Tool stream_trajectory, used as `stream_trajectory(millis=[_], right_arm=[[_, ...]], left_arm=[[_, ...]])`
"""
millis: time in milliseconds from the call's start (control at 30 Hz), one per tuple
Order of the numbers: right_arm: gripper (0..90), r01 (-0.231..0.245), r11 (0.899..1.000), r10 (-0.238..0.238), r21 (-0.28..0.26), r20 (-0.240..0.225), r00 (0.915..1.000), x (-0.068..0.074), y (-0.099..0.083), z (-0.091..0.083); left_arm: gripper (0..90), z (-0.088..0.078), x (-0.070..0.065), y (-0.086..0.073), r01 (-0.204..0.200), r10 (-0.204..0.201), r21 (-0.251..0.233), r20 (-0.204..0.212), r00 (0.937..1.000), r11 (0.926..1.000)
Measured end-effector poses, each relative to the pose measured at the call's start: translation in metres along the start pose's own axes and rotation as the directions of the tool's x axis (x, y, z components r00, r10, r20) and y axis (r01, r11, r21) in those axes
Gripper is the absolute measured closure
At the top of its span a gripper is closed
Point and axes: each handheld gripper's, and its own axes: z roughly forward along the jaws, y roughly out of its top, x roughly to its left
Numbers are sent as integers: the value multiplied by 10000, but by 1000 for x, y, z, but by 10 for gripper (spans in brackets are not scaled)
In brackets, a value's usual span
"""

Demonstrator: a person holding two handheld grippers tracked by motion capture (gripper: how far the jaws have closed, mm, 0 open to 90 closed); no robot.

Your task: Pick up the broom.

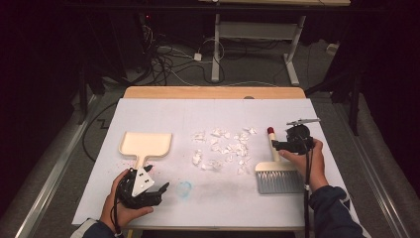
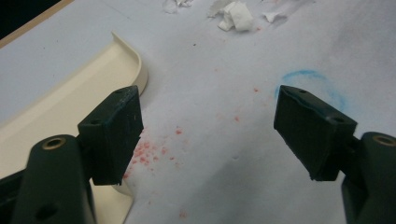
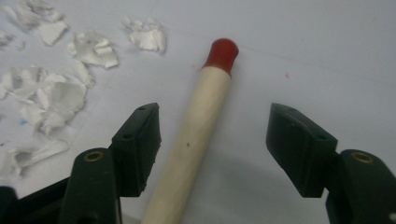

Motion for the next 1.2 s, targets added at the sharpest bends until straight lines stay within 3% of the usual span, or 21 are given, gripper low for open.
stream_trajectory(millis=[200,333,667,833,1200], right_arm=[[437,266,9932,-283,1132,132,9995,7,-7,24],[585,613,9936,-631,951,156,9979,15,-8,23],[638,192,9964,-218,826,302,9993,18,-8,24],[697,231,9972,-256,712,341,9991,18,-7,25],[703,324,9991,-333,289,319,9989,15,-9,23]], left_arm=[[232,0,-1,0,-101,101,54,-16,9999,9999],[232,0,-2,1,-213,214,131,-6,9998,9997],[232,1,-5,1,-265,263,299,61,9996,9992],[232,1,-5,1,-297,294,306,114,9995,9991],[232,1,-5,2,-253,250,261,106,9996,9993]])
